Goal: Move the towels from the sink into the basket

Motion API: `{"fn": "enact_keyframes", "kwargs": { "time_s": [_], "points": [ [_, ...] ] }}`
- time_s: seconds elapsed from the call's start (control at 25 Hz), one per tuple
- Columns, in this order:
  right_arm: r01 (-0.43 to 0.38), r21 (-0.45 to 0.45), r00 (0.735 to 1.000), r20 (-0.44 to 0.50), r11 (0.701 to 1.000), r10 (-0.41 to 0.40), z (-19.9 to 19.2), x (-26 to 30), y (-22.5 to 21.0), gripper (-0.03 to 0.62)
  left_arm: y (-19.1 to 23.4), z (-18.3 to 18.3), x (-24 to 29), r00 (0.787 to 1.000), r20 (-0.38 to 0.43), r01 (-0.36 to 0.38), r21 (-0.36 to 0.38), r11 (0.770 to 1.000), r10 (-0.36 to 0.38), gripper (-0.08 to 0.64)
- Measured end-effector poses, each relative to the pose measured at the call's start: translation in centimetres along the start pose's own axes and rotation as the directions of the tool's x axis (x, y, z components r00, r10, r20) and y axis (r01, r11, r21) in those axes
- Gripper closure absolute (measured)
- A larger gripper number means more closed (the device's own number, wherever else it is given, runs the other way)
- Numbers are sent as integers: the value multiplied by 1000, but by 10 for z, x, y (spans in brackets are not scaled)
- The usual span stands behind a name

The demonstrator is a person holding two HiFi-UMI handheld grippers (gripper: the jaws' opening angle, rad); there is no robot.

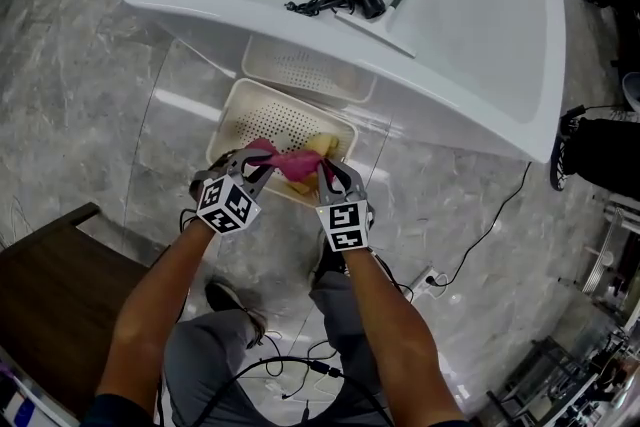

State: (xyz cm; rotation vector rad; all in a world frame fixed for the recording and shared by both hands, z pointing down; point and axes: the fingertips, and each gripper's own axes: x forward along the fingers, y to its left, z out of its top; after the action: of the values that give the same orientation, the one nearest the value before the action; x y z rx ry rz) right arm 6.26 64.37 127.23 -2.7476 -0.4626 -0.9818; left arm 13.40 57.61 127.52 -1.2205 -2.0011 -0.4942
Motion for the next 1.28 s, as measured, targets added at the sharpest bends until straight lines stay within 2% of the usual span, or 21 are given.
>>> {"fn": "enact_keyframes", "kwargs": {
  "time_s": [0.32,0.48,0.64,0.76,0.96,1.28],
  "points": [
    [-10,-11,998,-59,1000,9,-21,15,7,555,-2,-18,9,998,-43,38,7,999,-38,505],
    [-44,-18,991,-131,999,42,-38,18,14,545,-5,-22,11,996,-65,67,32,997,-65,481],
    [-96,-1,975,-202,995,94,-53,15,24,516,-2,-16,5,996,-65,61,17,998,-60,474],
    [-120,5,966,-230,993,118,-49,4,29,501,1,-3,-7,997,-58,54,3,999,-54,474],
    [-131,-11,966,-226,991,125,-11,-25,37,500,6,36,-46,998,-41,41,10,999,-41,474],
    [-131,-48,985,-118,990,124,103,-91,47,515,20,129,-141,999,37,-19,-11,1000,19,474]
  ]
}}
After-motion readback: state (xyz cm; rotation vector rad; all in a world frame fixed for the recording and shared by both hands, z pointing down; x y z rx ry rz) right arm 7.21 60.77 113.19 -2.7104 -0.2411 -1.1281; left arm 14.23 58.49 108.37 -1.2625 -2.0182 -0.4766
